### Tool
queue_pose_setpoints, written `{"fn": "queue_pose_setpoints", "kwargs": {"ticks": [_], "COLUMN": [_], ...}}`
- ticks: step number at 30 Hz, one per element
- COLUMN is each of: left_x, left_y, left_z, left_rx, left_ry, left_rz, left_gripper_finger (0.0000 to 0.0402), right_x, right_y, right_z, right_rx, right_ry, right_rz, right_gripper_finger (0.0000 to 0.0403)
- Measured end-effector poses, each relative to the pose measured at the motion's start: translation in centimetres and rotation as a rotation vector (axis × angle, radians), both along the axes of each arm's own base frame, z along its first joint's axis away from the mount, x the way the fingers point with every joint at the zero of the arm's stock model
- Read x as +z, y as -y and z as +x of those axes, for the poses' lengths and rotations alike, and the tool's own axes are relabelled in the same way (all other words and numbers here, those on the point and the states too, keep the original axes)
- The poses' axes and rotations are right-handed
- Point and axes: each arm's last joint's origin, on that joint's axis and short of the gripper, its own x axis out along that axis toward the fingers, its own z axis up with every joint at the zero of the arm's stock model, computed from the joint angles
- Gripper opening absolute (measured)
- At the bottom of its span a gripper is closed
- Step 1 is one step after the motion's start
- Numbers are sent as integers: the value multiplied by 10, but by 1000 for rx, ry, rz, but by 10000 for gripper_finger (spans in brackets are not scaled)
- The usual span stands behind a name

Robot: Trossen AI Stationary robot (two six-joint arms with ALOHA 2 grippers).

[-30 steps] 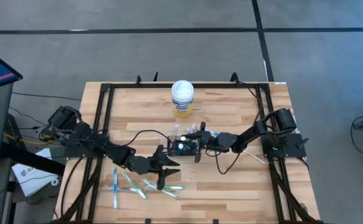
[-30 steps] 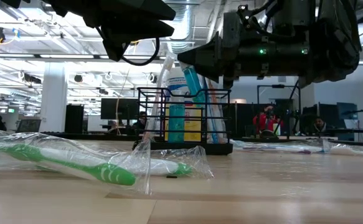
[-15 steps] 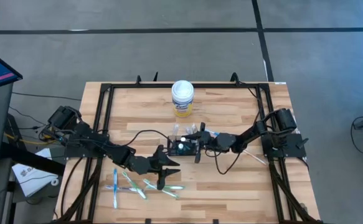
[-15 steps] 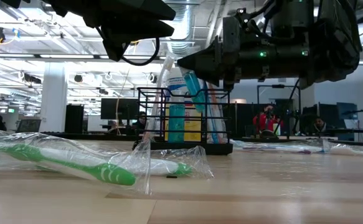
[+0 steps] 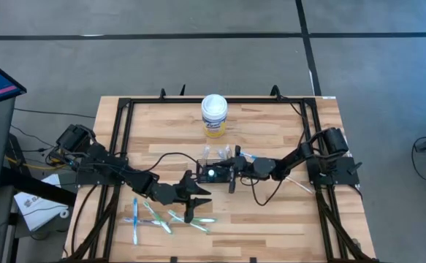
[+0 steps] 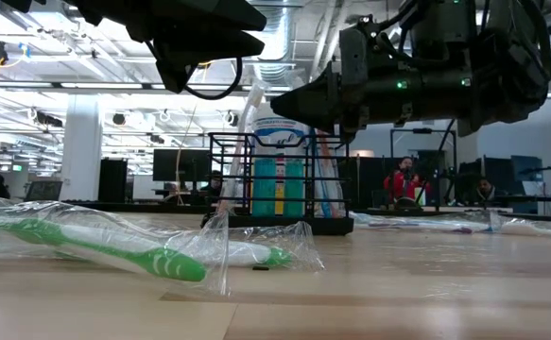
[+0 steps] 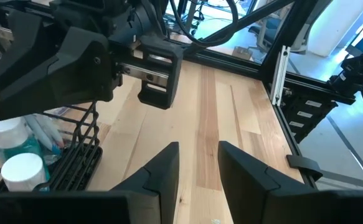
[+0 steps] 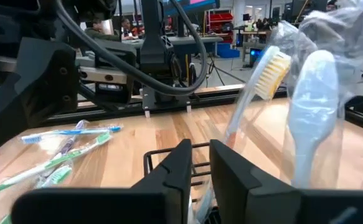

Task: Pick & Place toothbrushing station
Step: Put the orange toothbrush into the mesh organizer

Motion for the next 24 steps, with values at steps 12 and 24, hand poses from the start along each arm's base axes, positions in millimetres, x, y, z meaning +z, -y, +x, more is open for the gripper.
{"fn": "queue_pose_setpoints", "kwargs": {"ticks": [12, 24], "left_x": [0, 0], "left_y": [0, 0], "left_z": [0, 0], "left_rx": [0, -1], "left_ry": [0, 0], "left_rz": [0, 0], "left_gripper_finger": [106, 106], "right_x": [1, 29], "right_y": [-26, -41], "right_z": [-5, -22], "right_rx": [83, 128], "right_ry": [-10, -150], "right_rz": [-21, -19], "right_gripper_finger": [19, 1]}}
